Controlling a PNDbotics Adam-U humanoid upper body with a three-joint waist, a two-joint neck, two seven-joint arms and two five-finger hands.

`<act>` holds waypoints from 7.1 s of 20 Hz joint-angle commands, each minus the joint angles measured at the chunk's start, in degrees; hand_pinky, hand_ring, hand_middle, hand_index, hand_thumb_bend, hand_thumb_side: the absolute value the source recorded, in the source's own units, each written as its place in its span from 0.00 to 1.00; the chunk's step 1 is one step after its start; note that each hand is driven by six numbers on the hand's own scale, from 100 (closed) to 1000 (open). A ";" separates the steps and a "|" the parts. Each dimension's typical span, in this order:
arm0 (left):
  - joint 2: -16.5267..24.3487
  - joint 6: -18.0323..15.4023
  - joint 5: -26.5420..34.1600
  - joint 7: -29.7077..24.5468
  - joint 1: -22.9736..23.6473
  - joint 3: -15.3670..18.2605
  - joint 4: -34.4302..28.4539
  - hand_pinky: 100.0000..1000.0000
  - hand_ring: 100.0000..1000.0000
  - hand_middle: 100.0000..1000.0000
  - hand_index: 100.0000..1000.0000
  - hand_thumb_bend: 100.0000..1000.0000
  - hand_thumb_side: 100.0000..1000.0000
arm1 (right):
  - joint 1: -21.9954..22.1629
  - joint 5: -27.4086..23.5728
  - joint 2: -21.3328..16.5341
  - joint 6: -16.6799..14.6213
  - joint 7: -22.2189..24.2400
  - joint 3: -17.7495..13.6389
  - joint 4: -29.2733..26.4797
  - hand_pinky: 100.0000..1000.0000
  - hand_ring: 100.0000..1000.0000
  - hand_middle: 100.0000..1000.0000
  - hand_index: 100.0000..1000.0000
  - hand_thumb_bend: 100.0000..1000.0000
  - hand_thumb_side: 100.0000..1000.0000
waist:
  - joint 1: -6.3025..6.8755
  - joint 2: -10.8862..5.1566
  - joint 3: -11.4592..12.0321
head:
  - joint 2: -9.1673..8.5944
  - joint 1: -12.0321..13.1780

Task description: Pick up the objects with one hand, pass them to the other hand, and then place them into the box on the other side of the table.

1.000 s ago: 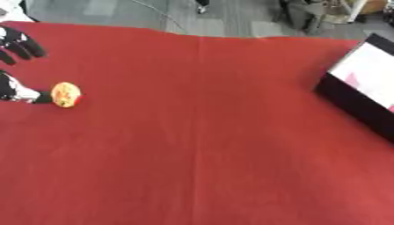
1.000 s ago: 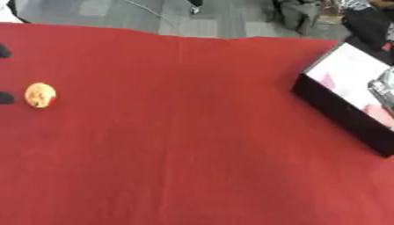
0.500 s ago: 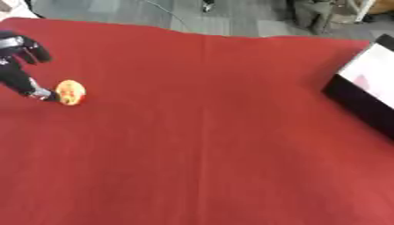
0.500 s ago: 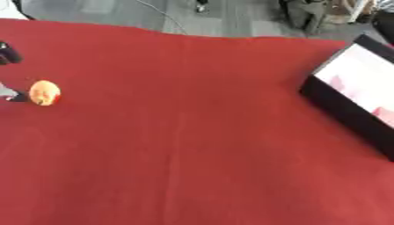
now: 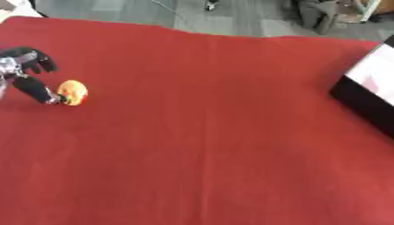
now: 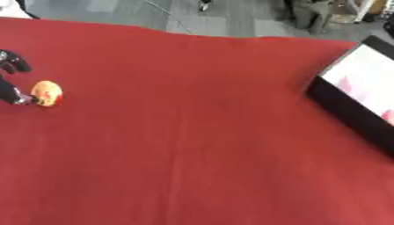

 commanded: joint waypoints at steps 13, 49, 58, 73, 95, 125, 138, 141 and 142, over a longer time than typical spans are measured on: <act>-0.76 -1.82 1.12 -1.25 -1.64 0.22 1.73 0.78 0.78 0.65 0.54 0.05 0.01 | -1.37 -0.80 -0.67 7.38 -6.46 0.02 -0.85 0.73 0.63 0.84 0.73 0.00 0.23 | 0.23 -0.32 -1.05 | -1.29 0.68; 1.67 5.41 32.81 7.62 6.13 -7.65 -40.26 0.67 0.55 0.44 0.30 0.00 0.10 | -6.99 4.60 -2.49 11.42 6.02 4.71 -0.85 0.77 0.68 0.86 0.78 0.03 0.21 | 0.28 -5.16 0.67 | 1.87 -4.72; -4.04 4.06 35.95 15.05 9.61 -7.86 -45.38 0.67 0.54 0.43 0.29 0.00 0.14 | -14.38 15.09 -1.93 16.28 30.11 7.60 -0.85 0.79 0.72 0.86 0.81 0.07 0.23 | 0.32 -5.93 0.39 | 2.83 -5.88; -8.58 -3.38 38.19 21.34 13.17 -11.32 -47.44 0.65 0.53 0.42 0.28 0.00 0.18 | -23.10 28.11 4.28 21.63 47.60 13.47 -0.85 0.80 0.76 0.89 0.83 0.07 0.25 | 0.41 -6.03 -0.20 | 3.40 -6.62; -8.92 -5.59 40.33 17.55 15.95 -16.39 -50.15 0.64 0.53 0.43 0.28 0.00 0.19 | -30.65 39.96 12.57 24.01 63.06 21.44 -0.85 0.81 0.80 0.92 0.86 0.07 0.29 | -0.16 -6.32 -0.89 | 4.10 -7.88; -7.20 -8.41 37.02 18.36 17.98 -19.21 -58.83 0.62 0.51 0.42 0.29 0.00 0.18 | -32.12 32.64 14.78 19.33 73.73 24.35 -0.85 0.80 0.79 0.92 0.86 0.05 0.38 | -0.37 -6.21 -1.25 | 4.30 -8.21; -7.18 -13.36 39.85 20.30 18.30 -19.37 -56.53 0.63 0.52 0.42 0.29 0.00 0.18 | -31.88 24.90 14.83 16.34 80.77 24.71 -0.85 0.79 0.79 0.92 0.85 0.07 0.28 | -0.56 -6.01 -1.50 | 4.26 -7.76; -7.17 -14.28 38.94 20.46 18.31 -19.30 -56.42 0.63 0.52 0.42 0.29 0.00 0.16 | -31.87 24.10 14.93 16.10 82.30 24.61 -0.85 0.79 0.79 0.92 0.85 0.05 0.26 | -0.59 -5.99 -1.56 | 4.10 -7.65; -7.15 -14.58 38.57 20.56 18.32 -19.29 -56.40 0.63 0.52 0.42 0.29 0.00 0.16 | -31.89 23.81 14.97 16.14 82.57 24.47 -0.85 0.79 0.78 0.92 0.85 0.05 0.25 | -0.59 -5.98 -1.59 | 4.00 -7.57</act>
